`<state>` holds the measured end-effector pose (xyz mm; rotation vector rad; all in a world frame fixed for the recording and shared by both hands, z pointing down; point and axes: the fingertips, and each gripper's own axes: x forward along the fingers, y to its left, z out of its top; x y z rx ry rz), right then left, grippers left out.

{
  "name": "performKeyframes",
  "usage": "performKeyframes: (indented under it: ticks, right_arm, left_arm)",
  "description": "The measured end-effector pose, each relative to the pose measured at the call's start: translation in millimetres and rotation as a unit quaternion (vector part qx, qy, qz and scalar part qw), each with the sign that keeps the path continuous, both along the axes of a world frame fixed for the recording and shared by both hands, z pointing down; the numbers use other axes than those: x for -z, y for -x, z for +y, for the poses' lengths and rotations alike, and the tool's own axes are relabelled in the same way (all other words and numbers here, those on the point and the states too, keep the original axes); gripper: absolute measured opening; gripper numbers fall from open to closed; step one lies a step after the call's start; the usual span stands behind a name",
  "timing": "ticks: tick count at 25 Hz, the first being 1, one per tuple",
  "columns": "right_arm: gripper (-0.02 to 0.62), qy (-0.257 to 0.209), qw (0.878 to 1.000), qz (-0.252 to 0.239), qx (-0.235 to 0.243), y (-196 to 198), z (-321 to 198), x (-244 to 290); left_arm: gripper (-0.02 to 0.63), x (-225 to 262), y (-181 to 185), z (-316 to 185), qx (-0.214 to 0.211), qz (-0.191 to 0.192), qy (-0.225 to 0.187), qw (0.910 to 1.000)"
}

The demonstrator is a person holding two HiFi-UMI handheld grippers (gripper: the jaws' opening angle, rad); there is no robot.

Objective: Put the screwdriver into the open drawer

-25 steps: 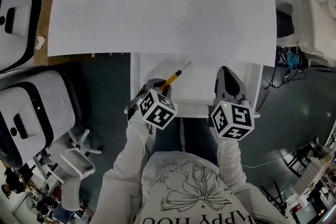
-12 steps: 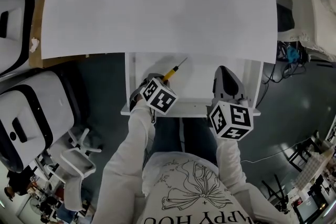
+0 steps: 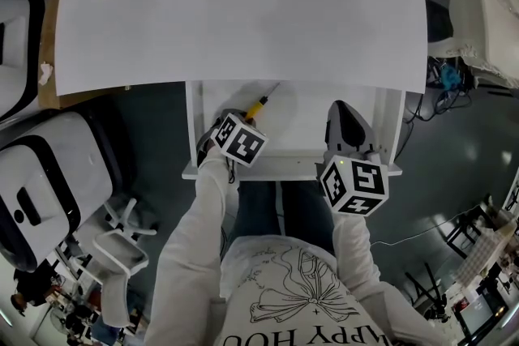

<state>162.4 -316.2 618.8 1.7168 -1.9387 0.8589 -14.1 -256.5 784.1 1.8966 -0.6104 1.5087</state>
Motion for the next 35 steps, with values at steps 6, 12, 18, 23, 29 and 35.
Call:
performKeyframes:
  ticks: [6, 12, 18, 23, 29, 35]
  right_arm:
    - [0.008, 0.0, 1.0, 0.0, 0.002, 0, 3, -1]
    - [0.008, -0.004, 1.0, 0.0, 0.003, -3, 6, 4]
    - [0.008, -0.021, 1.0, -0.002, 0.009, 0, 6, 20]
    - [0.008, -0.046, 0.999, -0.003, 0.016, 7, 4, 49]
    - [0.008, -0.09, 0.996, -0.004, 0.019, 8, 3, 101]
    - [0.008, -0.147, 0.989, -0.003, 0.031, 14, -4, 156]
  left_arm:
    - [0.071, -4, 1, 1, 0.011, 0.021, 0.0, 0.9997]
    - [0.114, -2, 0, 1, 0.017, 0.031, -0.007, 0.9993]
    - [0.118, 24, 1, 0, 0.035, 0.046, -0.028, 0.9979]
    - [0.086, 83, -1, -15, 0.072, 0.083, -0.098, 0.9891]
    - [0.014, 183, -5, -36, 0.122, 0.14, -0.213, 0.9592]
    - [0.009, 284, 1, -56, 0.165, 0.185, -0.323, 0.9132]
